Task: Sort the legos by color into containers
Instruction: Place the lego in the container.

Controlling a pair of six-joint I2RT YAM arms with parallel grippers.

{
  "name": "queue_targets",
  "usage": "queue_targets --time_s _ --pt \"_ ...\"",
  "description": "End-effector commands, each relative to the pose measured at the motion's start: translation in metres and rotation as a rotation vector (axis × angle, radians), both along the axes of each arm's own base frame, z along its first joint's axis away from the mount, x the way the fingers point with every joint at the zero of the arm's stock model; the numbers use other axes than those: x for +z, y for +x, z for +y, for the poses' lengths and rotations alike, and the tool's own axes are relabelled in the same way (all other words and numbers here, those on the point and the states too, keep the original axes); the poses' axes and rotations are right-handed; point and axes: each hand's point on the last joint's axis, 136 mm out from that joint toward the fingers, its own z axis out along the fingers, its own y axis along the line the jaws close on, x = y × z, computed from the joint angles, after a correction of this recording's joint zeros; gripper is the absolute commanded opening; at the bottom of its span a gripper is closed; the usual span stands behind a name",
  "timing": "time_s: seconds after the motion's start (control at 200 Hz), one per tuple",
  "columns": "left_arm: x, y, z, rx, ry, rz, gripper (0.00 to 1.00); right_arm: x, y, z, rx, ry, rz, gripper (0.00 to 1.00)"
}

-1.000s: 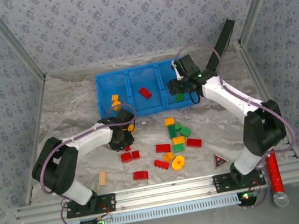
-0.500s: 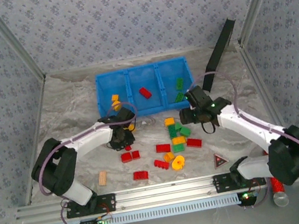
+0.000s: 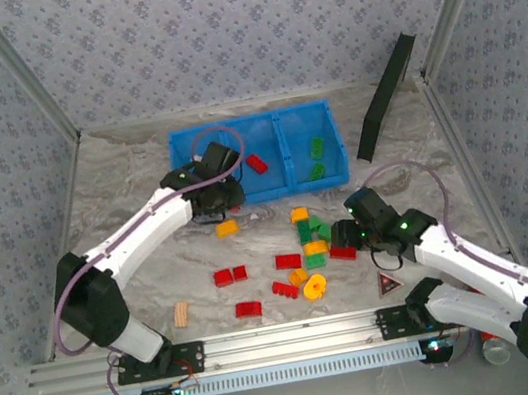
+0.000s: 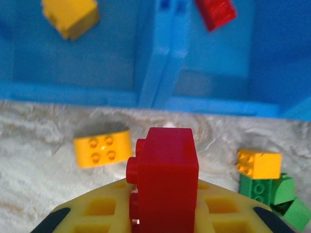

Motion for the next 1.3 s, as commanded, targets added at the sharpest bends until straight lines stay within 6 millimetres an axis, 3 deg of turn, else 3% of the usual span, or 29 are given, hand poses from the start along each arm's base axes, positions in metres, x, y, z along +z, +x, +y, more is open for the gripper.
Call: queue_targets --time_s 0.0,0.295,0.54,0.8,1.045,1.294 --pt "0.005 0.018 -0.010 -0.053 0.047 -0.025 0.09 -0.006 -0.013 -0.005 -0.063 0.036 0.043 0.67" --pt "-0.001 0.072 -0.062 -0.133 0.047 -0.051 0.09 -0.005 -0.023 -0.007 -0.094 0.076 0.055 0.67" --pt "-0.042 0.107 -0.086 -0.159 0.076 0.005 0.09 -0.001 -0.021 -0.003 -0.101 0.106 0.048 0.68" --pt "-0.077 0.114 -0.094 -0.172 0.083 0.065 0.11 -0.008 -0.018 0.001 -0.132 0.109 0.115 0.68" --pt "-0.090 0.114 -0.096 -0.187 0.078 0.093 0.12 -0.010 -0.004 0.008 -0.125 0.068 0.135 0.69" --pt "-0.101 0.112 -0.097 -0.191 0.082 0.116 0.26 -0.001 0.015 0.010 -0.111 0.072 0.118 0.69"
